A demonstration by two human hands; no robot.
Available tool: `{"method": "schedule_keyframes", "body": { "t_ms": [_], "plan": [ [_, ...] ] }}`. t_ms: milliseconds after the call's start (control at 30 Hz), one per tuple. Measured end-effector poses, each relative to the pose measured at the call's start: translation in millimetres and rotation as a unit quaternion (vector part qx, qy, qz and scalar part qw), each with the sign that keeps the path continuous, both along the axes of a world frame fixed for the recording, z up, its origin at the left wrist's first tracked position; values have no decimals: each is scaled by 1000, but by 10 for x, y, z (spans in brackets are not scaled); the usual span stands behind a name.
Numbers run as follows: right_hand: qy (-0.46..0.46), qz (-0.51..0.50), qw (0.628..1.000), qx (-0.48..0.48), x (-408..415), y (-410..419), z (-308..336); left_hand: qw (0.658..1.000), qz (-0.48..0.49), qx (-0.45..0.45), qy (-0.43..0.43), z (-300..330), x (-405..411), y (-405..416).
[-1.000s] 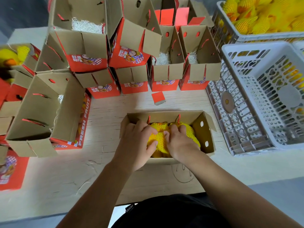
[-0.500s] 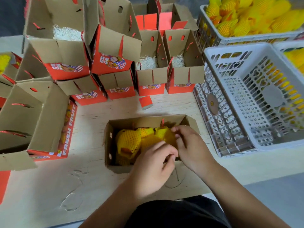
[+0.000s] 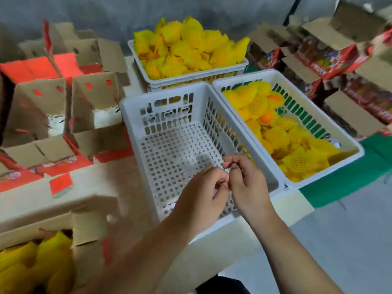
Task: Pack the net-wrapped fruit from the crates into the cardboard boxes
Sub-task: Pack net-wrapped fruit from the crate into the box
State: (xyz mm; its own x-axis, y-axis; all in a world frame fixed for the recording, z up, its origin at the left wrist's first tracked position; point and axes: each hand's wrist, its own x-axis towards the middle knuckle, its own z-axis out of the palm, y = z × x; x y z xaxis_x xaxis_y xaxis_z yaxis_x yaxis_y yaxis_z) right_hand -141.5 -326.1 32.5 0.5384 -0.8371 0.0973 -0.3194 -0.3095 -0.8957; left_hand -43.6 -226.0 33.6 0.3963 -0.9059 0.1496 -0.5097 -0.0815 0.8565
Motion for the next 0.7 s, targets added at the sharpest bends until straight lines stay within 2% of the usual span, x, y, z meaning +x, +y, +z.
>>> {"method": "schedule_keyframes", "body": {
  "t_ms": [100,200,300,400,467,533,633,700],
  "plan": [
    [27,-35,997,-59,-366,-873,-62,1000,-20,10,-12,-65,-271,-839],
    [152,-36,982,-108,-627,-1779,-232,993,-11,17,-115,-158,-442,-1482],
    [341,2,936,-91,-662,-2551,-452,976,3,81,-201,-257,-567,-1919],
    [452,55,885,-103,-473,-2996,-652,937,7,195,-290,-358,-669,-2130],
    [518,80,844,-113,-347,-3170,-803,927,19,212,-309,-376,-704,-2165],
    [555,57,822,-116,-287,-3284,-955,926,28,211,-313,-376,-712,-2174],
    [565,3,814,-137,-233,-3335,-1114,925,32,212,-312,-364,-708,-2185],
    [576,0,801,-166,-169,-3310,-1152,925,34,212,-314,-353,-709,-2183]
  ]
}}
